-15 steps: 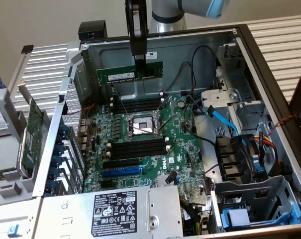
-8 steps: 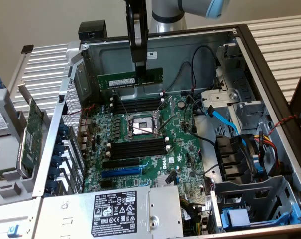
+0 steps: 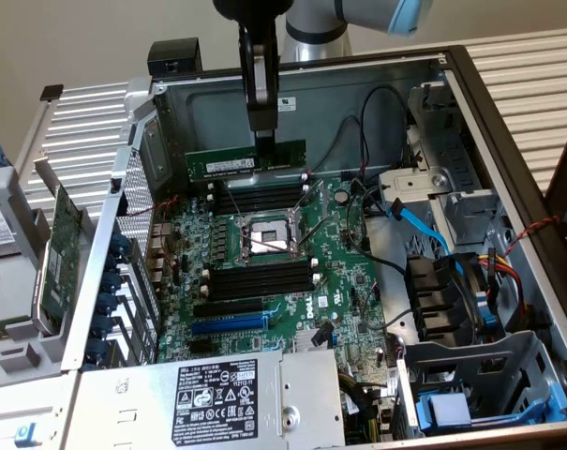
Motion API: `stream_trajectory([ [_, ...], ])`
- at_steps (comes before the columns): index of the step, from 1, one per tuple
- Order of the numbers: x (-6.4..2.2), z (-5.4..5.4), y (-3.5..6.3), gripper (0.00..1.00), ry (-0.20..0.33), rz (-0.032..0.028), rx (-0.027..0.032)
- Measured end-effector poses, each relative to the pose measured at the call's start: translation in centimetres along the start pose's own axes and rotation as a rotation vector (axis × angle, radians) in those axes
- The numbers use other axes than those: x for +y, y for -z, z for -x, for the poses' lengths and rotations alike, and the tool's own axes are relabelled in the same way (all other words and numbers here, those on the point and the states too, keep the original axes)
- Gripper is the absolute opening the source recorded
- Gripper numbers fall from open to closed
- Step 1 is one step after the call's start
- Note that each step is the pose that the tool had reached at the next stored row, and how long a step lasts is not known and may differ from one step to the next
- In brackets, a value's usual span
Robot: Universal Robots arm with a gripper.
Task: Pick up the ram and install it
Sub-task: 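Insert the ram into the slot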
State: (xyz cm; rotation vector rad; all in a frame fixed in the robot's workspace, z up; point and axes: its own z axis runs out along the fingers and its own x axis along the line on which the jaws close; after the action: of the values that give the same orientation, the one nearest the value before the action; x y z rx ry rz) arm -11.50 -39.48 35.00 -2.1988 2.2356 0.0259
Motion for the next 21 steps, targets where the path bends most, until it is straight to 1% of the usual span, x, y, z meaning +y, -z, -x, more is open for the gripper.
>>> stream_trajectory([
  [5, -0.06, 0.0, -0.91, 0.13, 0.0, 0.0032, -0.0003],
  [14, -0.12, 0.0, -2.5, 0.13, 0.0, 0.0034, -0.0006],
  [21, -0.13, -0.2, -3.22, 0.13, -0.001, 0.0035, -0.0006],
])
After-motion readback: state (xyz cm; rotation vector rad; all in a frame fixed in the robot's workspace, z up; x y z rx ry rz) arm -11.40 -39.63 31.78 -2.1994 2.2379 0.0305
